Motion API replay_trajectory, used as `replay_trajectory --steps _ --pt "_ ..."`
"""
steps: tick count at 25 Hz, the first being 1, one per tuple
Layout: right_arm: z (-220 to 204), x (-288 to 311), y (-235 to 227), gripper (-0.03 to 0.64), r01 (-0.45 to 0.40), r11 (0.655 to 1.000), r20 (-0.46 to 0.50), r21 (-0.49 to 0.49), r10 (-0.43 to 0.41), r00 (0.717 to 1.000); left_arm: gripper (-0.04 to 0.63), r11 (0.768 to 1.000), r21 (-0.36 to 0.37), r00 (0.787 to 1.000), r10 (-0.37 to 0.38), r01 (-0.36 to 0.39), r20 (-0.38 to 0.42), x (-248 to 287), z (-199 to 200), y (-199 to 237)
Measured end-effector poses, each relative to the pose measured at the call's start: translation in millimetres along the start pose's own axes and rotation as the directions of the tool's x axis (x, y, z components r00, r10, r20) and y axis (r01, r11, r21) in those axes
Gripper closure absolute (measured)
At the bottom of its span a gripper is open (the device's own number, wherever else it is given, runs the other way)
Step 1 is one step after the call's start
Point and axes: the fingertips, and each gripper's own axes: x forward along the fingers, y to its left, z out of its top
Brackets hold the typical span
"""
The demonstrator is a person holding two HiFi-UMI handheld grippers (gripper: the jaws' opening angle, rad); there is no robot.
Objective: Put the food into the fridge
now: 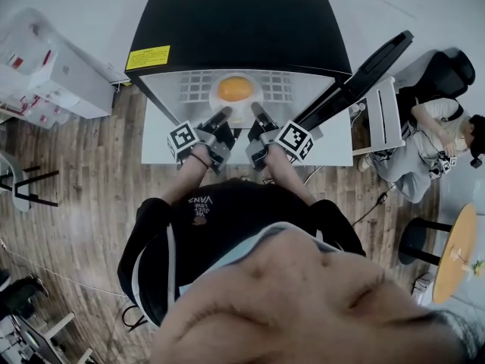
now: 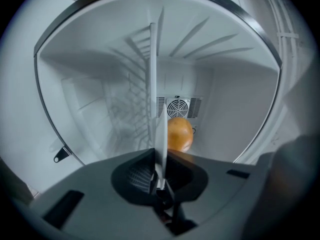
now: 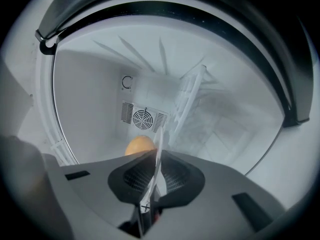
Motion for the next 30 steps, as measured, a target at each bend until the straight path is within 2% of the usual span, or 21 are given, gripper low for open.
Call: replay_trajectory --steps 7,12,15,30 --pt "6.8 8.6 0.3 0.594 -0.011 1.000 -0.005 -0.021 0.011 1.000 0.563 1.000 -0.003 1.000 -0.013 0.013 0.012 7.5 5.7 -2.4" --pt "10.0 12.1 3.6 0.595 -0.022 0.999 -0.007 -0.038 0.022 1.000 0.563 0.999 -0.038 1.000 -0.020 0.021 0.020 10.5 7.5 -2.1" --pt "13.0 13.9 6.9 0.594 -0.025 0.998 -0.007 -0.058 0.024 1.000 0.563 0.999 -0.029 0.999 -0.039 0.039 0.020 13.6 7.8 -10.1" --pt "22.0 3.9 8.6 0.581 -0.009 0.993 0.028 -0.114 0.012 1.000 0.563 0.999 -0.041 0.999 -0.031 0.033 0.026 17.4 10.6 -9.7"
